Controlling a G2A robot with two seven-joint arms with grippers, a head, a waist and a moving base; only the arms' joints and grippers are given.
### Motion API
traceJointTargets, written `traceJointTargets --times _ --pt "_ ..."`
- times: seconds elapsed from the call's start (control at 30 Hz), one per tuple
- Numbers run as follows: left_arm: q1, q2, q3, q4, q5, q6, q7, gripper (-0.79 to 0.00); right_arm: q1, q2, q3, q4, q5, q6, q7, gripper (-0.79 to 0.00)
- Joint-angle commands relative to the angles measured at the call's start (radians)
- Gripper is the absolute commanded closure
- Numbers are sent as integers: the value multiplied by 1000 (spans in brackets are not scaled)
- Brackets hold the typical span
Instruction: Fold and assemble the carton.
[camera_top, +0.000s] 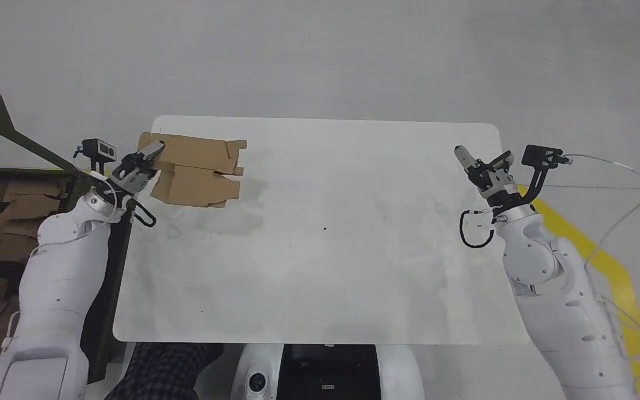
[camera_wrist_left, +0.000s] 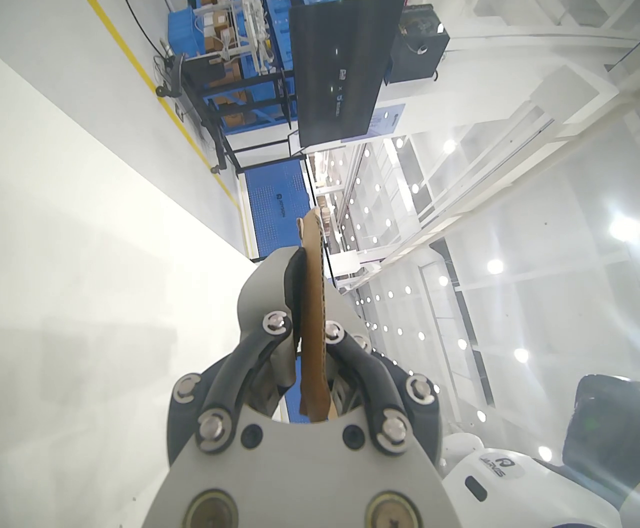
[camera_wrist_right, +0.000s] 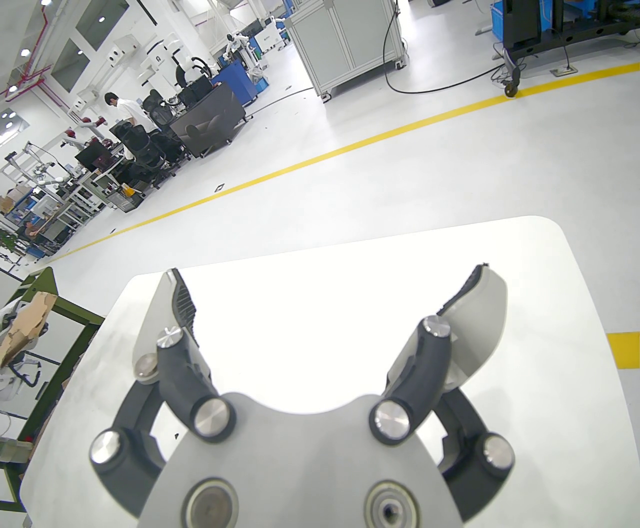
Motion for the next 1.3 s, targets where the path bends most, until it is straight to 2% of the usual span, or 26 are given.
traceJointTargets --times 0.0,0.23,0.53,1.07,1.17,1.27 --pt "11 -8 26 -47 23 14 37 0 0 0 0 0 0 0 0 -785" --pt "39 -35 107 -170 85 48 150 0 0 0 0 0 0 0 0 -785" --pt "59 -63 178 -261 141 41 245 0 0 0 0 0 0 0 0 -785" --pt "66 -65 182 -269 149 38 257 0 0 0 0 0 0 0 0 -785" --pt "72 -65 177 -278 186 76 289 0 0 0 0 0 0 0 0 -785" --pt "52 -72 195 -285 188 109 272 0 0 0 0 0 0 0 0 -785"
